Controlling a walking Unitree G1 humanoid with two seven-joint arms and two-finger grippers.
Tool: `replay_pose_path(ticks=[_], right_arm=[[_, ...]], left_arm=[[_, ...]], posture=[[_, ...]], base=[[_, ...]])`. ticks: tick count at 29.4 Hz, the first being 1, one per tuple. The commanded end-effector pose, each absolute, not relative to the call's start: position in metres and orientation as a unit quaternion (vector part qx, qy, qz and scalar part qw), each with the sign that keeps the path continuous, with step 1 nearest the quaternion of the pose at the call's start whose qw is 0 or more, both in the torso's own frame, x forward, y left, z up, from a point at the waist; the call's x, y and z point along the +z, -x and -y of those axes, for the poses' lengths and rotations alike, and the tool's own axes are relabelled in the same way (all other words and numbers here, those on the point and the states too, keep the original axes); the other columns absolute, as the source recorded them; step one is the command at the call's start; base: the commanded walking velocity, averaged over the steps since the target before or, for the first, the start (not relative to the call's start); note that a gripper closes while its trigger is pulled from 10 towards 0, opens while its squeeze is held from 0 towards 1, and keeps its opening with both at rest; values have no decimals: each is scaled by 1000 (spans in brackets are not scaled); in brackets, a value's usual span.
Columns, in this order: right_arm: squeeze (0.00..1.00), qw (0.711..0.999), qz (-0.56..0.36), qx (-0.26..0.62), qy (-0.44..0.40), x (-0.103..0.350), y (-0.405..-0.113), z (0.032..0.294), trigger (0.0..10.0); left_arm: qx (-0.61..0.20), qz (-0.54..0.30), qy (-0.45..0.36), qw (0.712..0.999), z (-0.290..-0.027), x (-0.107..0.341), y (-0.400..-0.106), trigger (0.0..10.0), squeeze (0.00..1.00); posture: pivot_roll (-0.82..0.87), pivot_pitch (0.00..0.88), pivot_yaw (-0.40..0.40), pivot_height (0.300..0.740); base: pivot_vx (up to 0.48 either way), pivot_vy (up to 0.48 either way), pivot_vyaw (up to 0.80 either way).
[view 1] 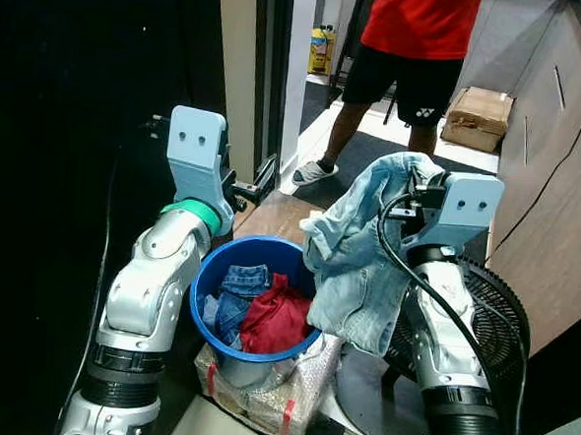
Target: Clothes washing
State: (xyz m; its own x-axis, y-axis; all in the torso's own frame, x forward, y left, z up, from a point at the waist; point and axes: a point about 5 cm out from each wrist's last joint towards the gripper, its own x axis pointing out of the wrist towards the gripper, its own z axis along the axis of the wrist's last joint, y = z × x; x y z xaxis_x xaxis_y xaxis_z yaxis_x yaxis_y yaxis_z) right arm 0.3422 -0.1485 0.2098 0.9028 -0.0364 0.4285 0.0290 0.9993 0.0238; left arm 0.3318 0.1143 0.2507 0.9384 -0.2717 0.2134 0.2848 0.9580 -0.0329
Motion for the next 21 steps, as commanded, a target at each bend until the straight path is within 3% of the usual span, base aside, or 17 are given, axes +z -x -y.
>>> replay_pose_path(ticks=[1, 21], right_arm=[[0, 972, 232, -18, -13, 215, -343, 148, 10000], [0, 974, 227, -19, -22, 214, -343, 148, 10000]], left_arm=[[-135, 97, 27, 986, -116, 246, -333, 10000, 0], [-133, 92, 25, 987, -117, 244, -333, 10000, 0]], posture=[[101, 22, 29, 740], [101, 24, 31, 740]], base=[[0, 0, -800], [0, 0, -800]])
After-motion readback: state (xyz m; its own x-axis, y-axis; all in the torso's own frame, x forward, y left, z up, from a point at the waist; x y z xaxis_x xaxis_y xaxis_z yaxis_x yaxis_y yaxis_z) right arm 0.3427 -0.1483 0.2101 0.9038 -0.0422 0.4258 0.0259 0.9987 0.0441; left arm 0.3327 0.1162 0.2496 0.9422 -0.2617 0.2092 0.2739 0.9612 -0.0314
